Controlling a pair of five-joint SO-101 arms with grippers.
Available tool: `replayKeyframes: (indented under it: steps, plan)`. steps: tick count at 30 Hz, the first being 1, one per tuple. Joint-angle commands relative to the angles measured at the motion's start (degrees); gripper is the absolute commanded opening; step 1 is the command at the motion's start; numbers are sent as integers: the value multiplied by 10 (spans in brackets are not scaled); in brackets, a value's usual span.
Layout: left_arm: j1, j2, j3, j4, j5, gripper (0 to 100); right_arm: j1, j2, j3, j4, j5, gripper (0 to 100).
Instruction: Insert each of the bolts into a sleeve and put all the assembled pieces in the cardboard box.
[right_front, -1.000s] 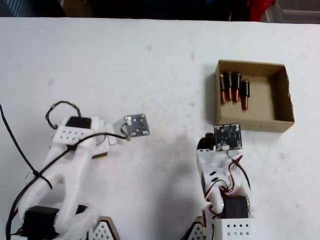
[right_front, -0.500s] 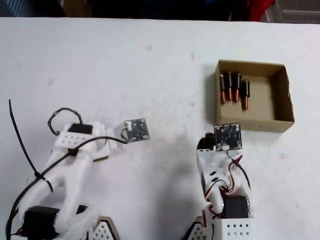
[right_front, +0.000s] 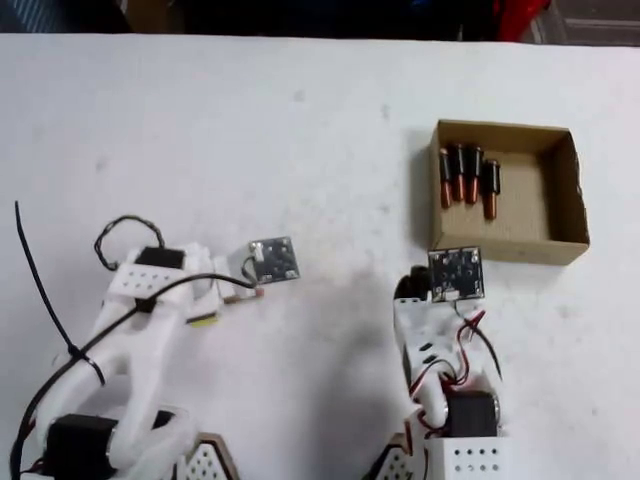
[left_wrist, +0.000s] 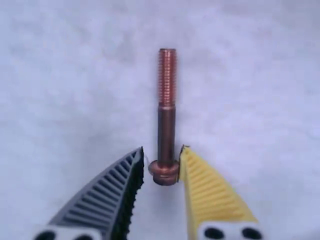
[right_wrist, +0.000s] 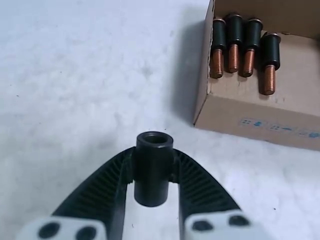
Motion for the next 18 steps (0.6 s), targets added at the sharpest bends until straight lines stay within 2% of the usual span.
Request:
replayKeyframes:
  steps: [1, 6, 15, 18]
  plan:
    - [1, -25, -6, -12, -7, 146, -1, -6, -4, -15, -3, 17]
    - [1, -26, -22, -11, 0, 146, -1, -6, -4, -15, -3, 17]
    - [1, -26, -92, -10, 105, 146, -1, -6, -4, -15, -3, 17]
    - [1, -26, -109, -10, 160, 143, -1, -6, -4, -15, -3, 17]
